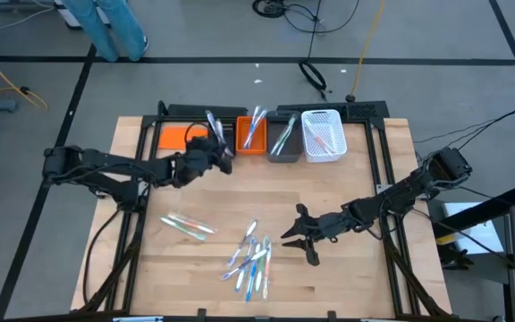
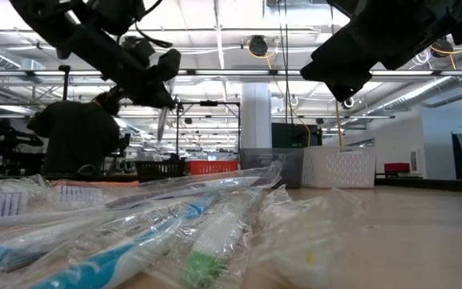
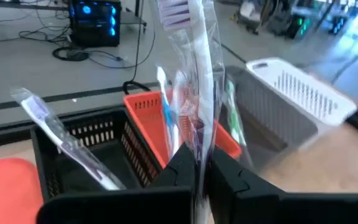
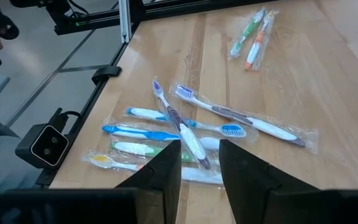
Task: Pick & Place Toothbrushes
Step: Put the violet toothbrush into the black basket
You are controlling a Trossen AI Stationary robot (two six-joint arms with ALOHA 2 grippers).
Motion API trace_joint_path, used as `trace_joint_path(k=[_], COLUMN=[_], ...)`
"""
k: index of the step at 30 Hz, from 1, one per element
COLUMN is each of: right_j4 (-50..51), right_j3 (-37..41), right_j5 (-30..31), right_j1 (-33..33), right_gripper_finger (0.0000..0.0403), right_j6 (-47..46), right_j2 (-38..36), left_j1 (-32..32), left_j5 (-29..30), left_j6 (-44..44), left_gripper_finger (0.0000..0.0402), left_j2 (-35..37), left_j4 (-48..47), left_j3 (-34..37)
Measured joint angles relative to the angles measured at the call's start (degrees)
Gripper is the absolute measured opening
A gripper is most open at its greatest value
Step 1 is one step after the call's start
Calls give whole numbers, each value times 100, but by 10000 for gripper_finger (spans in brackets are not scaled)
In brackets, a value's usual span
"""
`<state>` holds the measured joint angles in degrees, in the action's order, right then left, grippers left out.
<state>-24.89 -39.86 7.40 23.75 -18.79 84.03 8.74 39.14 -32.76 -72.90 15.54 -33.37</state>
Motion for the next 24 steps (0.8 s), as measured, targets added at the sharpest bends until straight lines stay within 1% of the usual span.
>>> trace_joint_path(k=[5,11,15,19,24], right_j4=[-2,7,8,-6,-12], right_j3=[0,0,0,0,0], right_j5=[1,0,2,4,4], right_j1=[0,0,-1,-2,-16], right_gripper_finger=[100,100,100,100,100], right_j6=[0,20,54,151,155], right_j2=[0,0,0,0,0], left_j1=[404,742,920,1063,1311], left_j5=[-60,-116,-114,-57,-15], left_j6=[-94,-209,-356,-384,-731], left_gripper_finger=[7,5,9,5,9], left_j2=[-1,0,-15,-116,-364], left_j4=[624,1255,1312,1422,1530], left_j3=[247,456,490,490,490])
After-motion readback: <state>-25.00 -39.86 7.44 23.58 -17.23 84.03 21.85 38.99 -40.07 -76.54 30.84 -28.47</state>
